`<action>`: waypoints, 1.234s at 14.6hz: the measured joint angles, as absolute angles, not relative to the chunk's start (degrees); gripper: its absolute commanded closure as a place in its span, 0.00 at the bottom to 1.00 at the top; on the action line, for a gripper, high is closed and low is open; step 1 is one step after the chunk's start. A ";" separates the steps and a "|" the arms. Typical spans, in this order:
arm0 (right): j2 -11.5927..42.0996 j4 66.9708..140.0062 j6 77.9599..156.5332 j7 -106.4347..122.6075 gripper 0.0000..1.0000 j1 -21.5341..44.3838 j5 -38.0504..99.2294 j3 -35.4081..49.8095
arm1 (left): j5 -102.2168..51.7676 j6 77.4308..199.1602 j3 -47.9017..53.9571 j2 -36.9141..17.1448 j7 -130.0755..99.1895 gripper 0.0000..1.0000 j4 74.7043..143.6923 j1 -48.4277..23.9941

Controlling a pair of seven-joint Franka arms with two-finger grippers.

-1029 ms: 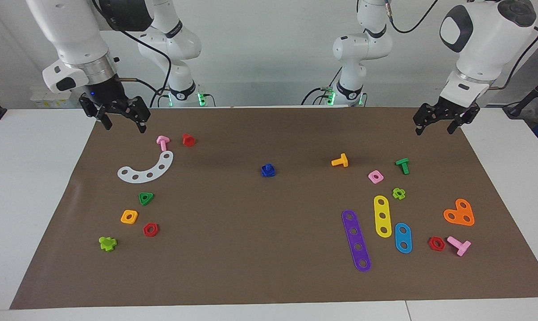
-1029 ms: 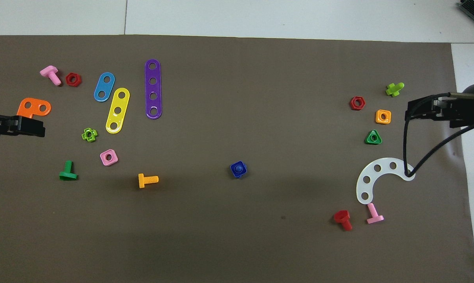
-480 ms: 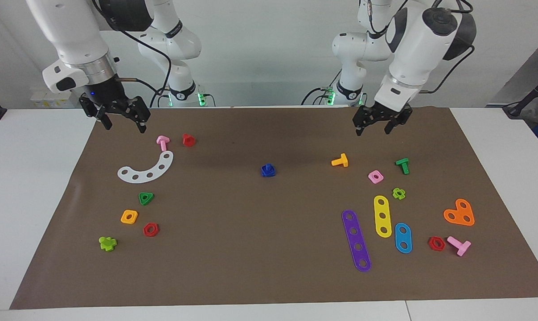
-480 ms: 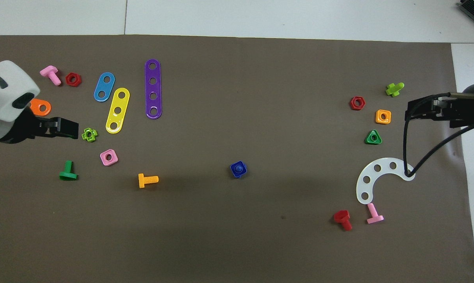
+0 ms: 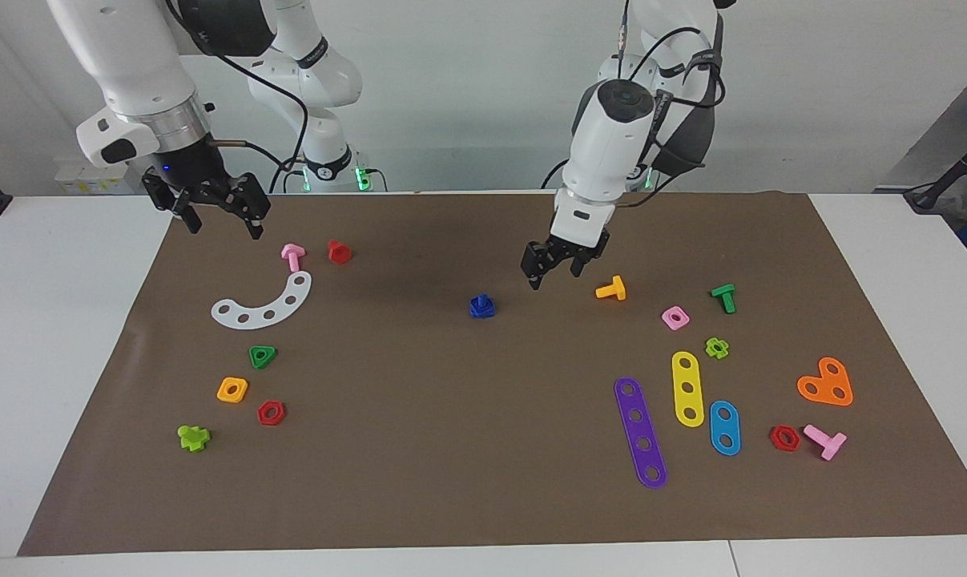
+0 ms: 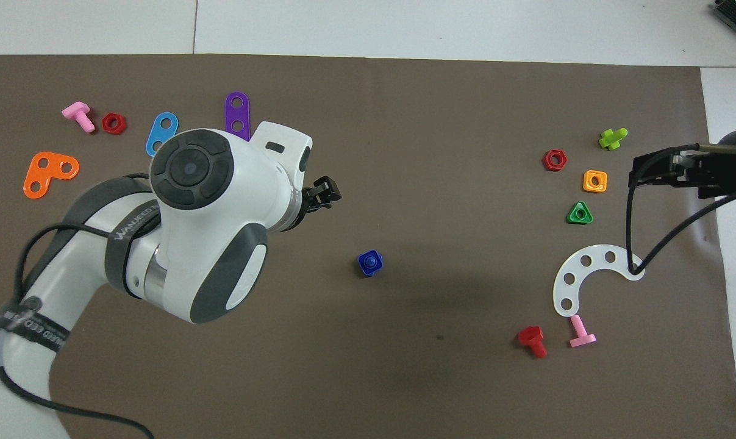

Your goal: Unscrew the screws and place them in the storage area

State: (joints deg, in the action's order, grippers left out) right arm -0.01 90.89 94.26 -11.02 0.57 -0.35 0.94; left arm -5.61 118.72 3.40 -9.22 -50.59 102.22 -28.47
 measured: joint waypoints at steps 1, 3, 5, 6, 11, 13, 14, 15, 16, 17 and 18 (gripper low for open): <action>-0.01 90.89 94.26 -11.02 0.00 0.57 -0.35 0.94 | -5.69 119.96 3.37 -10.07 -52.61 0.12 102.18 -29.12; -0.01 90.89 94.26 -11.02 0.00 0.57 -0.35 0.94 | -5.71 122.39 3.32 -11.72 -56.42 0.14 102.16 -30.75; -0.01 90.89 94.26 -11.02 0.00 0.57 -0.35 0.94 | -5.71 124.81 3.27 -14.23 -60.01 0.16 102.17 -33.02; -0.01 90.89 94.26 -11.02 0.00 0.57 -0.35 0.94 | -5.71 125.98 3.20 -15.99 -61.75 0.16 102.19 -34.27; -0.01 90.89 94.26 -11.02 0.00 0.55 -0.35 0.93 | -5.20 129.54 3.06 -22.91 -64.28 0.22 102.18 -37.44; -0.01 90.89 94.26 -11.02 0.00 0.55 -0.35 0.93 | -4.68 129.51 3.05 -23.60 -64.28 0.27 102.23 -37.52; -0.01 90.89 94.26 -11.02 0.00 0.55 -0.35 0.93 | -4.61 129.47 3.04 -23.69 -64.28 0.30 102.26 -37.64; -0.01 90.89 94.26 -11.02 0.00 0.55 -0.35 0.93 | -4.58 129.41 3.03 -23.72 -64.28 0.31 102.31 -37.81; -0.01 90.89 94.26 -11.02 0.00 0.55 -0.35 0.93 | -4.55 129.36 3.03 -23.75 -64.28 0.32 102.48 -38.00; -0.01 90.89 94.26 -11.02 0.00 0.55 -0.35 0.93 | -4.54 129.33 3.04 -23.80 -64.28 0.34 102.71 -38.29; -0.01 90.89 94.26 -11.02 0.00 0.55 -0.35 0.93 | -4.53 129.31 3.03 -23.86 -64.27 0.34 103.02 -38.70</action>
State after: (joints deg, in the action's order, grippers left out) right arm -0.01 90.89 94.26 -11.02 0.55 -0.35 0.93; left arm -4.53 129.31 3.03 -23.86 -64.27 103.02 -38.70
